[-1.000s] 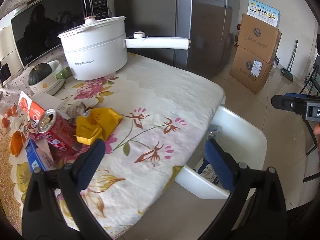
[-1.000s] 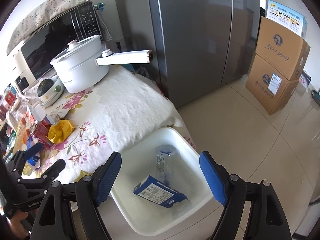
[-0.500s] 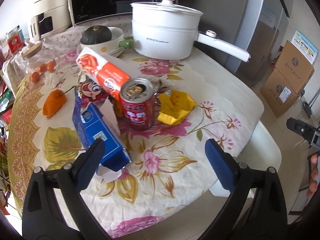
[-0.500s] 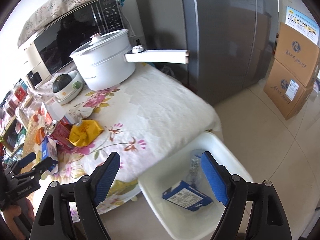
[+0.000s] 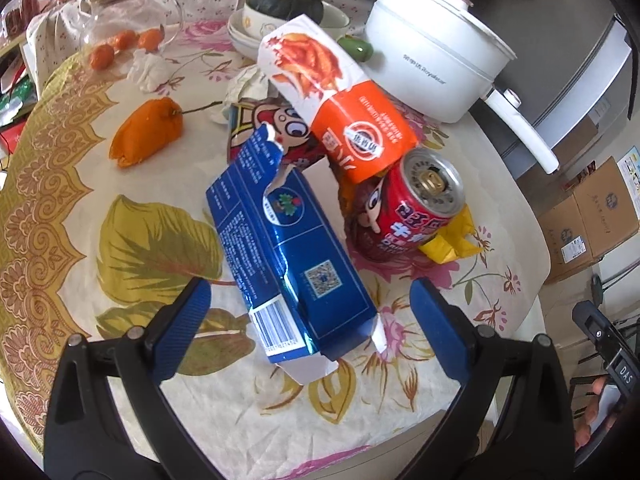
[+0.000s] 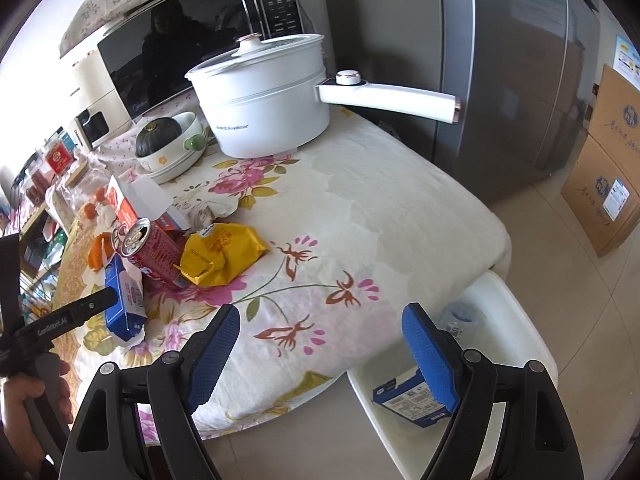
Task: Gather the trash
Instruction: 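Grasp the small blue box with the left gripper, then grasp the red drink can with the right gripper while the left gripper holds the box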
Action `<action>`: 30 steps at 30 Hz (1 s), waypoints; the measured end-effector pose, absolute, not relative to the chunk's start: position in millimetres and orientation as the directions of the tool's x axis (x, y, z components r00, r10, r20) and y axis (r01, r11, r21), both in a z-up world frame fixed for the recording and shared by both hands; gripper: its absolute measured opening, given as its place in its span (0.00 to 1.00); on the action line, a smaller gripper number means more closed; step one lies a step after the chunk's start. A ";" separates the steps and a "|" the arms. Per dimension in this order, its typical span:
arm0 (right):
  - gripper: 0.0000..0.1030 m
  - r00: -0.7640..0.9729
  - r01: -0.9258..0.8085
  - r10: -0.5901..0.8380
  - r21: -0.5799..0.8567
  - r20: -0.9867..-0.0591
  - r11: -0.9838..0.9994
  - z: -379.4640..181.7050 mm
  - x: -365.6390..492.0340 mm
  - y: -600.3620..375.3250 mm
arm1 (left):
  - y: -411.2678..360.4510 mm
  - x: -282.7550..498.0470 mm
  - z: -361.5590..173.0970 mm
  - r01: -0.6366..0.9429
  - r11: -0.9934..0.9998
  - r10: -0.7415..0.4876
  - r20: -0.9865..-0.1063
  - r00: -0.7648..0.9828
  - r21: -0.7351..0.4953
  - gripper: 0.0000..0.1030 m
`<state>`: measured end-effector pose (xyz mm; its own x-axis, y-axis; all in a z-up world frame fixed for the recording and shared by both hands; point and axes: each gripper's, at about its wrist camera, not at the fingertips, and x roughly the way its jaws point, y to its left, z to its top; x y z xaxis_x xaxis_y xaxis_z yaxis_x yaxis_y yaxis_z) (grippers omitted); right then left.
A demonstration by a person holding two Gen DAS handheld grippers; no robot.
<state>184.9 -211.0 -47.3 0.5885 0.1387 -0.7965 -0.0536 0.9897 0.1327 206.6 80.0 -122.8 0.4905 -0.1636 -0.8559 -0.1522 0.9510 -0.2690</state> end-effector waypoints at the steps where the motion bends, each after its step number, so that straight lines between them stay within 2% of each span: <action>1: 0.82 0.586 -0.057 0.137 0.128 -0.798 0.990 -48.5 185.8 -208.8 | 81.6 207.7 -127.7 -0.161 0.948 -0.169 -0.862 0.478 -0.275 0.96; 5: 0.82 0.579 -0.062 0.137 0.124 -0.803 0.990 -52.8 188.6 -202.5 | 86.1 210.6 -146.4 -0.190 0.929 -0.212 -0.878 0.429 -0.317 0.91; 10: 0.82 0.573 -0.068 0.144 0.129 -0.807 0.989 -55.9 190.9 -195.8 | 89.2 210.0 -153.8 -0.204 0.905 -0.266 -0.869 0.417 -0.374 0.70; 18: 0.82 0.574 -0.100 0.169 0.137 -0.801 0.986 -55.0 196.2 -175.7 | 97.6 196.4 -134.1 -0.129 0.919 -0.283 -0.853 0.438 -0.372 0.47; 22: 0.82 0.573 -0.142 0.204 0.149 -0.794 0.979 -56.6 202.5 -152.2 | 108.3 184.1 -118.9 -0.087 0.936 -0.265 -0.847 0.461 -0.340 0.42; 30: 0.82 0.569 -0.267 0.262 0.126 -0.780 0.955 -66.7 217.2 -84.0 | 154.6 151.5 -90.8 -0.086 0.946 -0.218 -0.811 0.543 -0.312 0.41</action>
